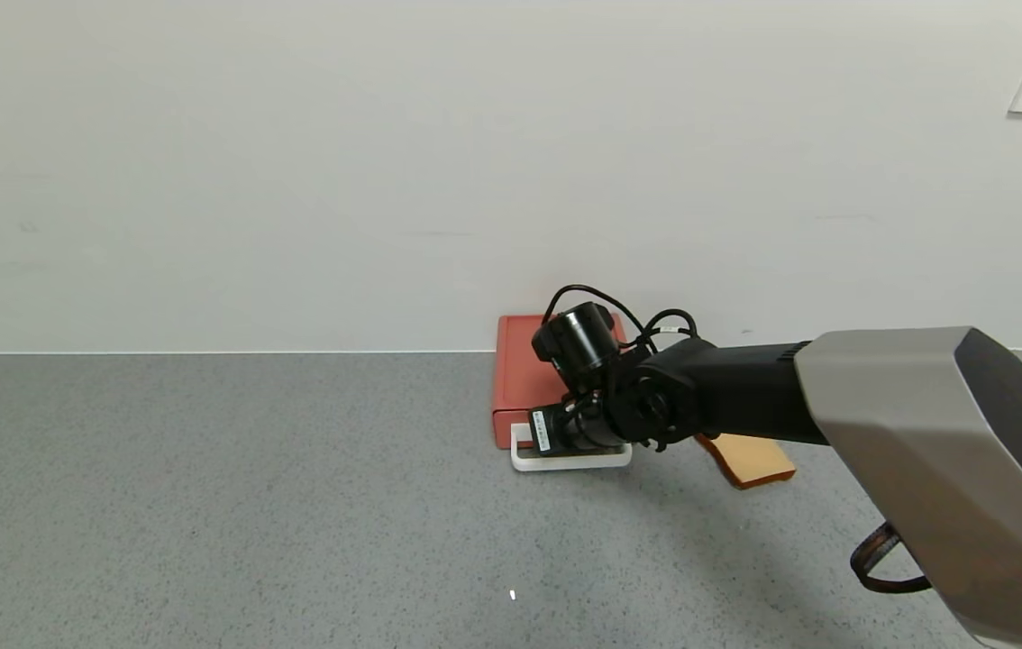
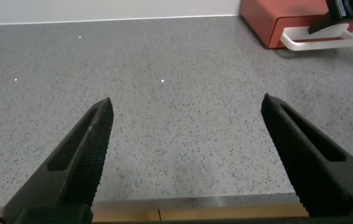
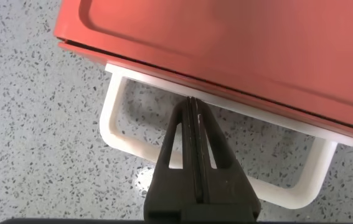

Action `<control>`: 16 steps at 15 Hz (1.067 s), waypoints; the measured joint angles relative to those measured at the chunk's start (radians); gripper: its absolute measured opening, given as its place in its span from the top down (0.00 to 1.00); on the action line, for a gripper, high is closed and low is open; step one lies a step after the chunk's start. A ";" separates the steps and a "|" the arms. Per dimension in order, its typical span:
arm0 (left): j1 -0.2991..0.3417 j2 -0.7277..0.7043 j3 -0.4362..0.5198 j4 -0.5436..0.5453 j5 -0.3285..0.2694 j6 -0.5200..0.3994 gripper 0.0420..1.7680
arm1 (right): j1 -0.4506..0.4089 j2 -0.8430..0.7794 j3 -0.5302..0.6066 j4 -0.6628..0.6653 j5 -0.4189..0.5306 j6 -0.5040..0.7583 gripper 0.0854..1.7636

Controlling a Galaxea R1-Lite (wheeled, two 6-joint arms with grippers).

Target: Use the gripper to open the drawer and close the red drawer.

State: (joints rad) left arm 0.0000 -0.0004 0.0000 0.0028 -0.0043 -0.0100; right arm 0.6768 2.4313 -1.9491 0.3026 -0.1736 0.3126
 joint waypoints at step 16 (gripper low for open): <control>0.000 0.000 0.000 0.000 -0.001 -0.001 0.03 | -0.002 -0.316 0.296 0.046 0.107 -0.132 0.53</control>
State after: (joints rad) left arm 0.0000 -0.0004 0.0000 0.0032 -0.0051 -0.0115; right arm 0.6749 2.1149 -1.6534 0.3487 -0.0662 0.1802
